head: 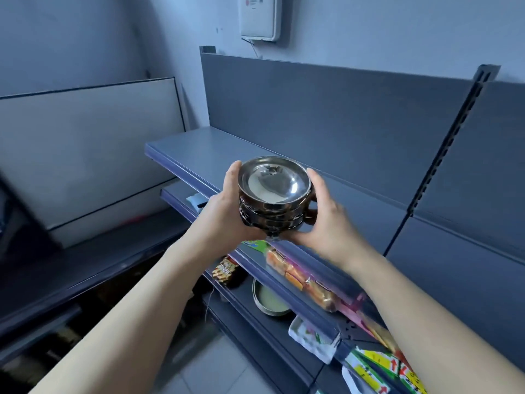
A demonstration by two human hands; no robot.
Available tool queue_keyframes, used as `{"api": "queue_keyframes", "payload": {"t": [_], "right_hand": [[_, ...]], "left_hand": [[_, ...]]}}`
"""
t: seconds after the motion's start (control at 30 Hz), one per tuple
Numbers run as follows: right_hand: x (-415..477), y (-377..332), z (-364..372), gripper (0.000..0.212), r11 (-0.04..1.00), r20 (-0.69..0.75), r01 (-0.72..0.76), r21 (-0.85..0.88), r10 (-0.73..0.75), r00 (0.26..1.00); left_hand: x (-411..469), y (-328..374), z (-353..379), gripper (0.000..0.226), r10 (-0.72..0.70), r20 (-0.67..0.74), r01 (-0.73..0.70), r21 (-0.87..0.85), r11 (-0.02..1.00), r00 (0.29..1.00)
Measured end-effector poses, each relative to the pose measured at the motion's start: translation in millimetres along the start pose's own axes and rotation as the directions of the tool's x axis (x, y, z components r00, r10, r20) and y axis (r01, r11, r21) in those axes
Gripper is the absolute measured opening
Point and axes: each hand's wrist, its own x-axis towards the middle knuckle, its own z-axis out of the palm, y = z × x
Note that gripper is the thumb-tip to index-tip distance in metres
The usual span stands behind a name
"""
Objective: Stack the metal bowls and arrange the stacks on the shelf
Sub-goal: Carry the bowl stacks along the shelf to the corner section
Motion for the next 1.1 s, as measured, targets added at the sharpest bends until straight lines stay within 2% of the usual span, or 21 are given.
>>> {"api": "queue_keyframes", "payload": {"t": [0.23,0.7,0.87,1.1], "right_hand": [[79.6,-18.9,66.4,0.118,1.0,0.026,-0.002,0.029,0.001,1.0],[267.7,2.3,149.9,0.113,0.999,0.034,0.006,0.052,-0.008,0.999],[322.1,12.0,175.1,0.11,0.999,0.013,-0.022,0.038,0.022,1.0],[393.8,31.2,220.2,0.109,0.991,-0.058,-0.136,0.013,0.136,0.989]], "left_hand": [[53.0,-69.7,-47.3,0.13,-0.057,0.006,0.057,-0.021,0.998,0.998],[224.8,-183.5,-83.6,0.13,-0.104,0.041,0.108,-0.102,0.989,0.994],[280.8,-218.1,-89.4,0.129,-0.097,0.089,0.107,-0.111,0.988,0.991],[371.4,-281.5,-92.5,0.124,-0.048,0.187,0.072,-0.126,0.989,0.981]]}}
